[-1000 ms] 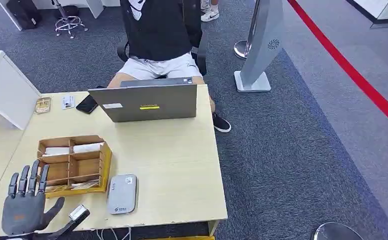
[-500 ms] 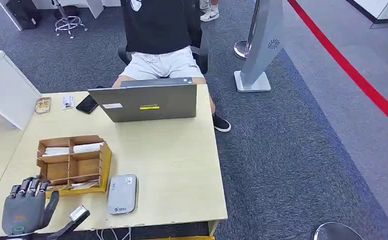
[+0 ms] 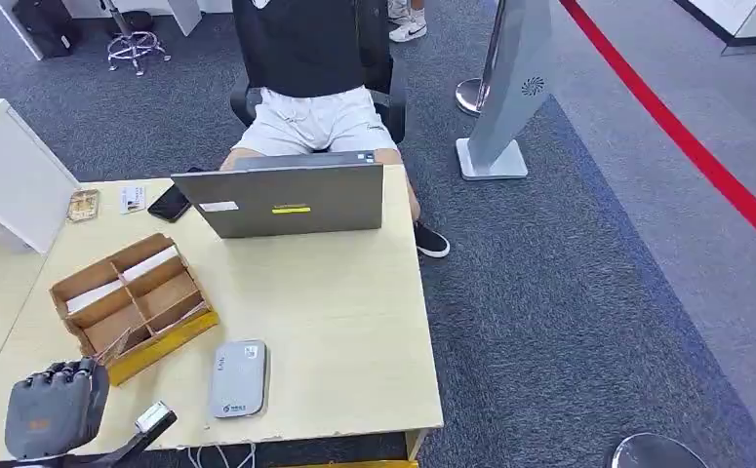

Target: Pass the card to the sensor for recognition and then transmit it.

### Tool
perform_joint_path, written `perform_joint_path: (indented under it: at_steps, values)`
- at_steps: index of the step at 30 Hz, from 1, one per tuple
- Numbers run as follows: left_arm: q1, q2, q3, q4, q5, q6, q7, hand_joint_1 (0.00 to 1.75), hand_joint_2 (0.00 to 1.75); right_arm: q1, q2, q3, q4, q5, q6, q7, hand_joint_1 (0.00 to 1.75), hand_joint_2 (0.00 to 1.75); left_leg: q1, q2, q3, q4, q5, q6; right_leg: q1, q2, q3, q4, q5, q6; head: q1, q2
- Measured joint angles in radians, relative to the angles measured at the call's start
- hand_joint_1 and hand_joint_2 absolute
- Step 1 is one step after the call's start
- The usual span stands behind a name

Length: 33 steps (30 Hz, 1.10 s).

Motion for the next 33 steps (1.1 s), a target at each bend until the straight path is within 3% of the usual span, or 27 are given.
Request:
perform_joint_path:
  at_steps: [12,17,22,33]
  values:
    - [0.042,-0.032,-0.04,-0.229,-0.013,-0.015,-0.014,1.75,1.75,0.0,0.0,0.002,0.0,0.0,0.01,-0.001,0.0,1.75,0.0,0.0,0.0,0.0,0.0,0.0,0.0,0.0,0.0,0.0,0.0,0.0,0.0,0.0]
    - [0.04,-0.036,-0.064,-0.295,-0.032,-0.039,0.01,1.75,1.75,0.0,0.0,0.007,0.0,0.005,0.012,0.0,0.0,1.75,0.0,0.0,0.0,0.0,0.0,0.0,0.0,0.0,0.0,0.0,0.0,0.0,0.0,0.0]
    - [-0.011,-0.011,-0.066,-0.284,-0.015,-0.066,0.043,1.75,1.75,-0.001,0.0,0.014,0.0,0.015,0.014,0.006,0.0,1.75,0.0,0.0,0.0,0.0,0.0,0.0,0.0,0.0,0.0,0.0,0.0,0.0,0.0,0.0]
    - [-0.195,0.092,-0.007,-0.108,0.053,-0.118,0.056,1.75,1.75,-0.011,0.0,0.041,0.002,0.036,0.031,0.018,0.0,1.75,0.001,0.0,0.0,0.0,0.001,0.0,0.0,0.0,0.0,0.0,0.0,-0.001,0.0,0.0]
